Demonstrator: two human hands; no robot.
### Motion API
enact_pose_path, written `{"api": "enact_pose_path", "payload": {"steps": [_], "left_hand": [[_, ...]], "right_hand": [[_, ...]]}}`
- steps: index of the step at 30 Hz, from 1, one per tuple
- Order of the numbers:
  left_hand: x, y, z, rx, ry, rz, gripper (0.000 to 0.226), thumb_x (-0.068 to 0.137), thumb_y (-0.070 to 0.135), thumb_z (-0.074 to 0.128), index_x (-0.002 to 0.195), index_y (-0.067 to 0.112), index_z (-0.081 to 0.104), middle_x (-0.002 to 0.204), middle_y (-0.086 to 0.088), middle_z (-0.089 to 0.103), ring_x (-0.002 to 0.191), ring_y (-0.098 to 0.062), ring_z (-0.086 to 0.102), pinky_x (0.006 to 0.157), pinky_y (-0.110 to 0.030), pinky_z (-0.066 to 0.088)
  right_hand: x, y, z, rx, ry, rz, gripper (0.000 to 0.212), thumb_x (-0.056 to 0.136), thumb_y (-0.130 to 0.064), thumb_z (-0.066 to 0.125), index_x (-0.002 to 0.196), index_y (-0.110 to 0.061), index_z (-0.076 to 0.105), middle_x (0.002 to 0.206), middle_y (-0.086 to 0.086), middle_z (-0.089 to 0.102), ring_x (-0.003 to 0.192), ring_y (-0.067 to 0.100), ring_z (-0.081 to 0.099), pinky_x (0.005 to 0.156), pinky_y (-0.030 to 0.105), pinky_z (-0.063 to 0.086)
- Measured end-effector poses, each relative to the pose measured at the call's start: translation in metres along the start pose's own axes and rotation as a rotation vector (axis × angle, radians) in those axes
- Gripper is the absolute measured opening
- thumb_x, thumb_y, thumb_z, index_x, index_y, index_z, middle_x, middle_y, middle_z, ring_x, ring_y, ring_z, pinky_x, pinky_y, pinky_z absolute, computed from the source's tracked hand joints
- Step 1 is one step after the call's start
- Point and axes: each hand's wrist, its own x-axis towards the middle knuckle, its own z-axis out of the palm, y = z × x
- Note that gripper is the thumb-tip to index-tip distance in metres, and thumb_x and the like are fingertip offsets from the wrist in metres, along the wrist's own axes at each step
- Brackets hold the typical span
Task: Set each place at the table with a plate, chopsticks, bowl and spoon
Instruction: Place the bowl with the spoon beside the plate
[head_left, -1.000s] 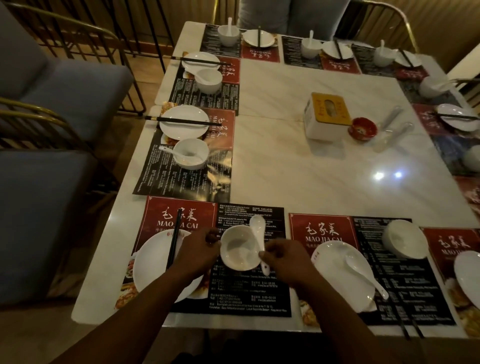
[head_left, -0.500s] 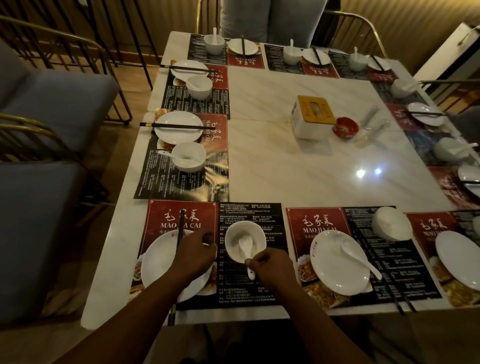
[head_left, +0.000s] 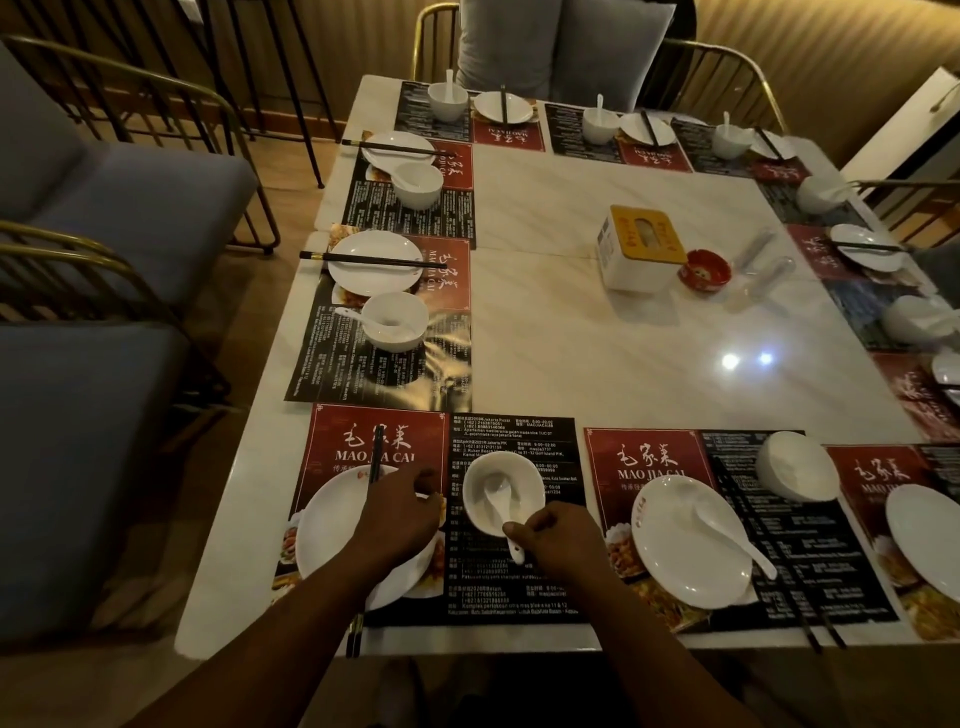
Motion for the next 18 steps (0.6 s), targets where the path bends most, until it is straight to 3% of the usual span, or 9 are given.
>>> {"api": "enact_pose_path", "payload": {"steps": [3, 5, 9, 13, 15, 18], "left_hand": [[0.001, 0.004, 0.003, -0.019, -0.002, 0.001, 0.026, 0.089, 0.010, 0.066, 0.100, 0.032, 0.059, 0.089, 0.022, 0.060, 0.089, -0.002, 0.060, 0.070, -0.013, 0.041], [0.002, 0.006, 0.006, -0.048, -0.020, -0.023, 0.026, 0.089, 0.009, 0.065, 0.105, 0.030, 0.061, 0.092, 0.019, 0.061, 0.090, -0.005, 0.063, 0.071, -0.016, 0.047], [0.005, 0.007, 0.011, -0.055, -0.050, -0.051, 0.028, 0.089, 0.011, 0.065, 0.111, 0.028, 0.063, 0.103, 0.010, 0.065, 0.098, -0.011, 0.064, 0.088, -0.038, 0.057], [0.007, 0.010, 0.016, -0.076, -0.061, -0.064, 0.030, 0.089, 0.014, 0.066, 0.113, 0.031, 0.062, 0.104, 0.010, 0.065, 0.096, -0.013, 0.066, 0.087, -0.041, 0.058], [0.008, 0.012, 0.019, -0.083, -0.072, -0.067, 0.032, 0.090, 0.016, 0.066, 0.118, 0.029, 0.062, 0.104, 0.009, 0.064, 0.098, -0.013, 0.065, 0.088, -0.041, 0.058], [0.010, 0.014, 0.021, -0.090, -0.099, -0.081, 0.032, 0.091, 0.017, 0.066, 0.120, 0.029, 0.062, 0.106, 0.009, 0.064, 0.100, -0.010, 0.063, 0.089, -0.038, 0.057]], "right_hand": [[-0.001, 0.000, -0.001, 0.043, -0.027, 0.013, 0.028, 0.076, -0.037, 0.084, 0.079, -0.017, 0.066, 0.075, -0.003, 0.072, 0.062, 0.012, 0.071, 0.062, 0.031, 0.060], [-0.003, -0.001, -0.002, 0.090, -0.050, 0.015, 0.028, 0.080, -0.036, 0.081, 0.083, -0.013, 0.065, 0.075, 0.001, 0.073, 0.056, 0.013, 0.071, 0.056, 0.029, 0.059], [-0.008, 0.007, -0.004, 0.181, -0.109, 0.025, 0.020, 0.082, -0.026, 0.078, 0.084, -0.012, 0.064, 0.077, 0.006, 0.075, 0.059, 0.019, 0.073, 0.069, 0.044, 0.063], [-0.010, 0.014, -0.006, 0.292, -0.170, 0.049, 0.018, 0.081, -0.017, 0.079, 0.089, -0.010, 0.065, 0.087, 0.009, 0.074, 0.068, 0.021, 0.075, 0.069, 0.046, 0.063], [-0.010, 0.012, -0.010, 0.304, -0.145, 0.028, 0.019, 0.085, -0.026, 0.076, 0.089, -0.012, 0.063, 0.087, 0.006, 0.074, 0.070, 0.019, 0.075, 0.068, 0.043, 0.063], [-0.001, 0.014, -0.017, 0.144, 0.030, -0.052, 0.020, 0.088, -0.036, 0.071, 0.095, -0.021, 0.059, 0.084, -0.004, 0.067, 0.075, 0.011, 0.067, 0.069, 0.034, 0.059]]}}
